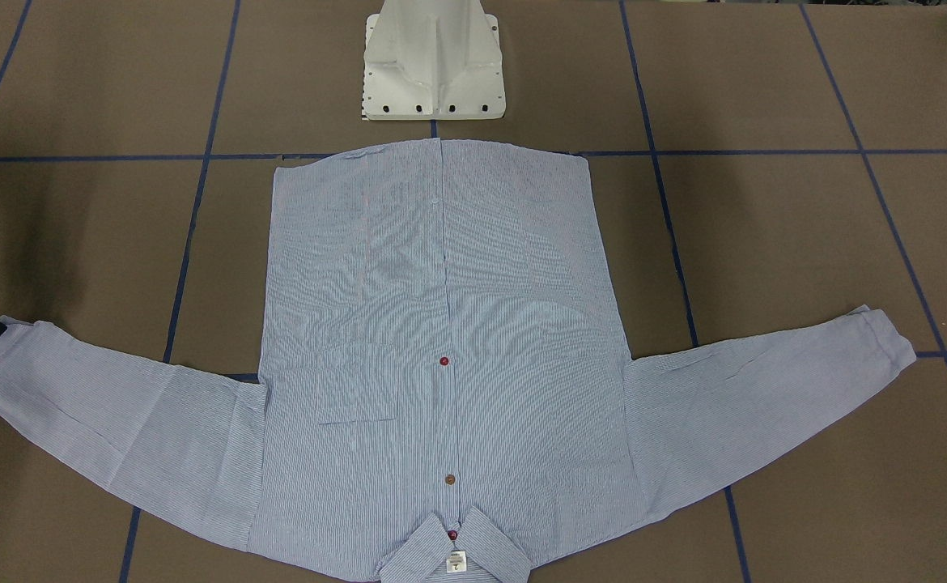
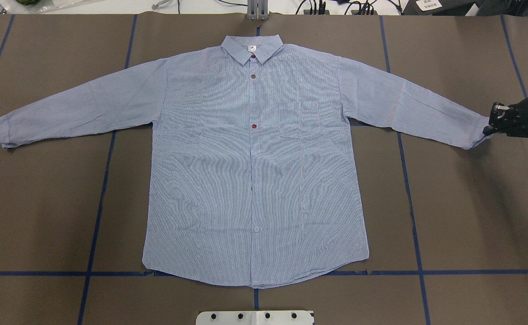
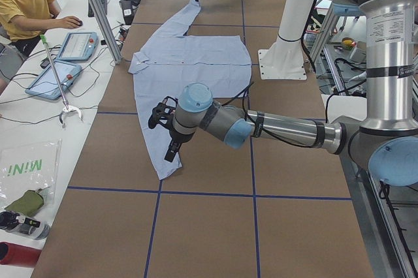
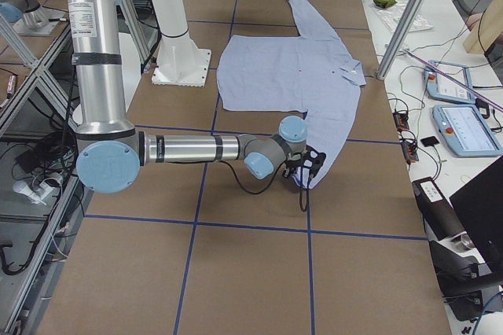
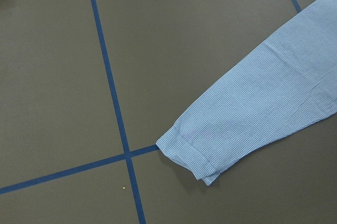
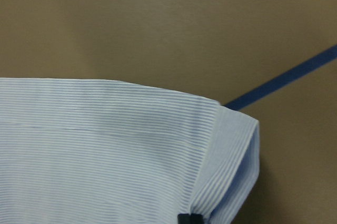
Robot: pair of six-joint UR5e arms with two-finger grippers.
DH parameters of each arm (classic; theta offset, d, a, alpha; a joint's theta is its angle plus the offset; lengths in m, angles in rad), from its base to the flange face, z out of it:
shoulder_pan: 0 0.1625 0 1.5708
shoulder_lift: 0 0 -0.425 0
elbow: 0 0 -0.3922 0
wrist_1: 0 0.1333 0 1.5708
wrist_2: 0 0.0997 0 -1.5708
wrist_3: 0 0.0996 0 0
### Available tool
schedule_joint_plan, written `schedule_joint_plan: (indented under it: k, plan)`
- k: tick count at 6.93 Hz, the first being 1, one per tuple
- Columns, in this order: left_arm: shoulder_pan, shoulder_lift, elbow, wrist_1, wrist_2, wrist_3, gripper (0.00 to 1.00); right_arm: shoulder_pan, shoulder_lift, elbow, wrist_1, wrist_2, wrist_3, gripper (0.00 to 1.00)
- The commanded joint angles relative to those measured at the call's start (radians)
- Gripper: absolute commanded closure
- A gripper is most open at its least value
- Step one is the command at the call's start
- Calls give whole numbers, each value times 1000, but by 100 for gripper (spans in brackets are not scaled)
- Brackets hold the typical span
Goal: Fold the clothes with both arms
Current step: 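Lower the right gripper onto the sleeve cuff nearest it and grasp, then carry the grasped sleeve across the shirt body toward the collar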
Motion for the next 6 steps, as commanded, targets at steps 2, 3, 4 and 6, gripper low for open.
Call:
schedule_joint_plan:
  k: [2, 3, 4, 6]
  plan:
    - [1, 0, -1, -2, -2, 0, 0, -57, 316, 40, -226, 8, 172, 100]
    - [1, 0, -1, -2, -2, 0, 0, -113, 421, 31, -283, -25, 251, 100]
    - [1, 0, -1, -2, 0, 2, 0, -164, 502, 26, -294, -71, 357, 100]
    - [2, 0, -1, -2, 0, 0, 0, -299, 732, -120, -288, -256, 476, 100]
